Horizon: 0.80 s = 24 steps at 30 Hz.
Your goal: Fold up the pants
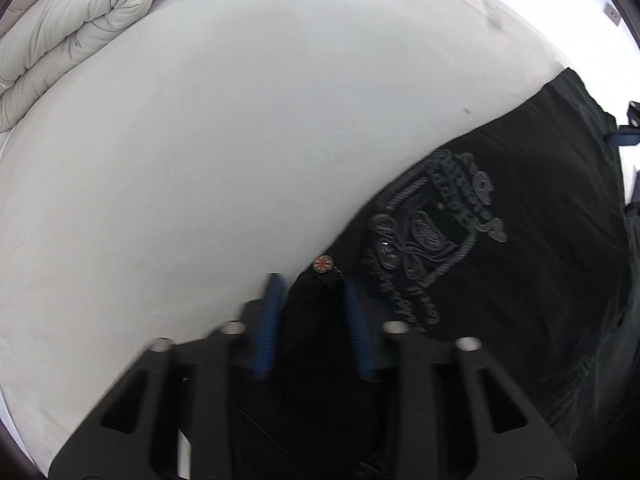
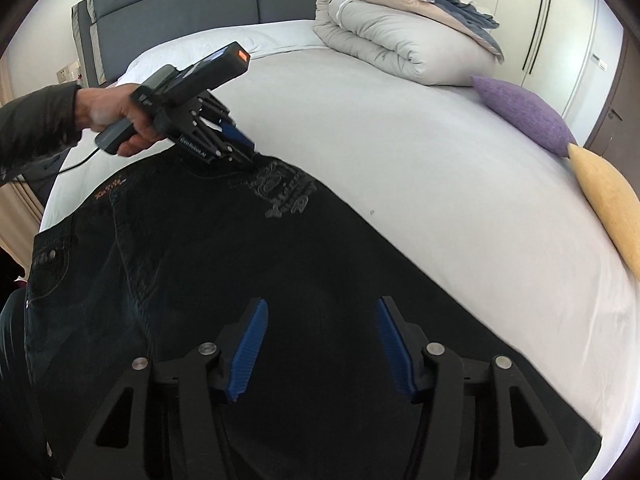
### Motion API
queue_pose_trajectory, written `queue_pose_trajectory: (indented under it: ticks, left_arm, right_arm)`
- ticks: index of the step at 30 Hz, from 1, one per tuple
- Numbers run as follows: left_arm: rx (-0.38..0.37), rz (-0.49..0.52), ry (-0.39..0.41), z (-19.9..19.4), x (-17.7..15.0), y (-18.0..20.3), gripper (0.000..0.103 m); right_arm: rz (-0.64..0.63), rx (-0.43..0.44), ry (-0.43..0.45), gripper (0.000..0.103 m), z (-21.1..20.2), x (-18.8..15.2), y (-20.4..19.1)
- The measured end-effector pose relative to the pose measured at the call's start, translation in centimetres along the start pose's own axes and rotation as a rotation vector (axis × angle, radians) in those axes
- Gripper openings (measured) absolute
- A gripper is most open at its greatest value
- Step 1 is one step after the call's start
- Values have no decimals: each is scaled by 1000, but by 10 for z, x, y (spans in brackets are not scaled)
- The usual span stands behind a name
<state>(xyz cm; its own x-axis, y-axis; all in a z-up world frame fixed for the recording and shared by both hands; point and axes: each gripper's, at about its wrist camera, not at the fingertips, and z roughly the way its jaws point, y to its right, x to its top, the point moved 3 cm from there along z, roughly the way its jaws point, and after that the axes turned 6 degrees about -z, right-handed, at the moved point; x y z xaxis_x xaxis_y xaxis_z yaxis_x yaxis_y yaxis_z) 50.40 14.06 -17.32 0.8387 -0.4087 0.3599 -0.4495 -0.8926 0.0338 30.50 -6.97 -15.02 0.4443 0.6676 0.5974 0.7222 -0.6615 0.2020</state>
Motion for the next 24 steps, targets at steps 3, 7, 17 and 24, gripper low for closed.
queue_pose_trajectory:
  ticks: [3,7,17,24]
  left_arm:
    - [45,39,51,-10,-5,7,7]
    - [92,83,156,-33,-23,15,3]
    - [173,142,368,-73,-51,38,2]
    - [171,140,381,-86,-77,54,2]
  right_arm:
    - [-32,-3,-5,58,7,13,2]
    - [-73,-8,-33,53,21,30,3]
    - [-162,-37,-77,47,59,66,2]
    - [-166,-28,-115,9,76,76,-5]
